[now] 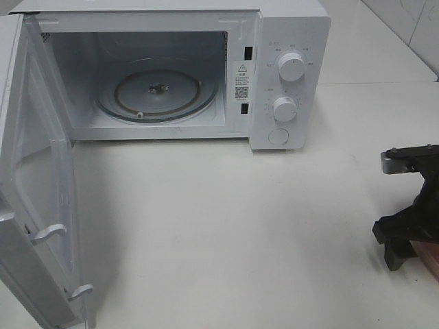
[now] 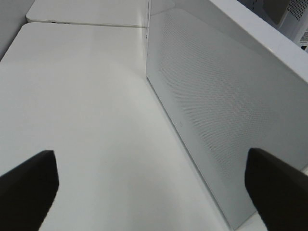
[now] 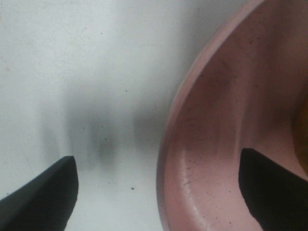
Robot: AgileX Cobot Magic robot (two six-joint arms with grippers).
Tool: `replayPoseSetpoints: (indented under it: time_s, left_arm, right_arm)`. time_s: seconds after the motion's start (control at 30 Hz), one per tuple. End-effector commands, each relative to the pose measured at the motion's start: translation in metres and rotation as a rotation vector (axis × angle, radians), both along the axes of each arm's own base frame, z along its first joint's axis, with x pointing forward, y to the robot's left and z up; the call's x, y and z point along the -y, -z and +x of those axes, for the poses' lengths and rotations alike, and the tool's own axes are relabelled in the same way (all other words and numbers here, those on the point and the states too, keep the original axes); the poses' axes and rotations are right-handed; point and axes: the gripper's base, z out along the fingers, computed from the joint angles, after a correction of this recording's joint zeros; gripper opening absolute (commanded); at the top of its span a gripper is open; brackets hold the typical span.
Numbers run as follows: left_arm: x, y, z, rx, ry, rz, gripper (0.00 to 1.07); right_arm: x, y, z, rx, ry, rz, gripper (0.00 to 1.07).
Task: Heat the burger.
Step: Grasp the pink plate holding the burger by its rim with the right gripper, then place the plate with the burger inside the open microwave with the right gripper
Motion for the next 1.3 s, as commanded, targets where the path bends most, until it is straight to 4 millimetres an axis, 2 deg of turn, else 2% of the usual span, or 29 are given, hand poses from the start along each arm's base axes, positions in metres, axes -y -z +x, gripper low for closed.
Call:
replayPoseSetpoints:
  time_s: [0.03, 0.17, 0.27, 0.3, 0.33, 0.37, 0.4, 0.43, 0.47, 0.5, 0.53, 0.57, 0.6, 0.63, 0.67, 0.7, 0.73, 0.8, 1.3]
  left_arm:
    - [-0.0001, 0.0, -0.0022, 0.024, -0.002, -0.001, 0.98]
    - [-0.0001, 0.0, -0.0022, 0.024, -0.002, -0.001, 0.98]
    - [-0.0001, 0.0, -0.0022, 0.024, -0.002, -0.001, 0.98]
    - [-0.0001, 0.0, -0.0022, 0.024, -0.002, -0.001, 0.98]
    - [-0.0001, 0.0, -0.0022, 0.024, -0.002, -0.001, 0.98]
    - [-0.0001, 0.0, -0.0022, 0.024, -0.002, -0.001, 0.98]
    - [-0.0001, 0.0, -0.0022, 0.024, -0.002, -0.001, 0.98]
    - [-0.0001, 0.0, -0.0022, 0.024, -0.002, -0.001, 0.98]
    - [-0.0001, 0.0, -0.0022, 0.024, -0.002, -0.001, 0.98]
    - [-0.0001, 0.0, -0.0022, 0.024, -0.002, -0.001, 0.98]
    - [-0.0001, 0.0, -0.0022, 0.024, -0.002, -0.001, 0.98]
    - [-0.0001, 0.0, -0.0022, 0.024, -0.002, -0.001, 0.98]
    - [-0.0001, 0.0, -0.0022, 0.024, -0.002, -0.001, 0.98]
    - [-0.0001, 0.0, -0.0022, 0.024, -0.002, -0.001, 0.98]
    - [-0.0001, 0.0, -0.0022, 0.024, -0.002, -0.001, 0.98]
    - [-0.0001, 0.0, -0.0022, 0.024, -0.002, -0.001, 0.98]
    - [-0.0001, 0.0, -0.0022, 0.024, -0.002, -0.001, 0.98]
    - [-0.0001, 0.0, -0.0022, 0.024, -0.002, -0.001, 0.98]
    - [-0.0001, 0.0, -0.0022, 0.024, -0.002, -0.001, 0.98]
  right_arm:
    - [0.0013, 0.0063, 0.002, -0.001, -0.002, -0.001, 0.82]
    - [0.0014, 0.0066, 0.0026, 0.004, -0.007, -0.002, 0.79]
    - [0.0015, 0.0066, 0.0023, 0.0, -0.006, -0.003, 0.73]
    - [0.0016, 0.0067, 0.0016, -0.003, 0.011, -0.004, 0.66]
    - [0.0016, 0.0067, 0.0016, -0.003, 0.011, -0.004, 0.66]
    - [0.0016, 0.0067, 0.0016, 0.001, 0.038, -0.004, 0.57]
    - [0.0016, 0.0067, 0.0016, 0.001, 0.038, -0.004, 0.57]
    - [0.0015, 0.0067, 0.0017, 0.002, 0.046, -0.004, 0.49]
    - [0.0015, 0.0067, 0.0017, 0.002, 0.046, -0.004, 0.49]
    - [0.0015, 0.0067, 0.0018, 0.003, 0.045, -0.004, 0.44]
    - [0.0014, 0.0067, 0.002, 0.005, 0.046, -0.003, 0.35]
    - [0.0014, 0.0067, 0.002, 0.005, 0.046, -0.003, 0.35]
    - [0.0016, 0.0067, 0.0015, 0.001, 0.046, -0.004, 0.25]
    - [0.0017, 0.0067, 0.0016, 0.001, 0.042, -0.005, 0.2]
    - [0.0017, 0.0067, 0.0016, 0.001, 0.042, -0.005, 0.2]
    - [0.0021, 0.0066, 0.002, 0.004, 0.032, -0.01, 0.12]
    - [0.0021, 0.0066, 0.002, 0.004, 0.032, -0.01, 0.12]
    - [0.0024, 0.0066, 0.0023, 0.006, 0.027, -0.013, 0.02]
    - [0.0026, 0.0043, 0.0016, 0.008, 0.036, -0.033, 0.0]
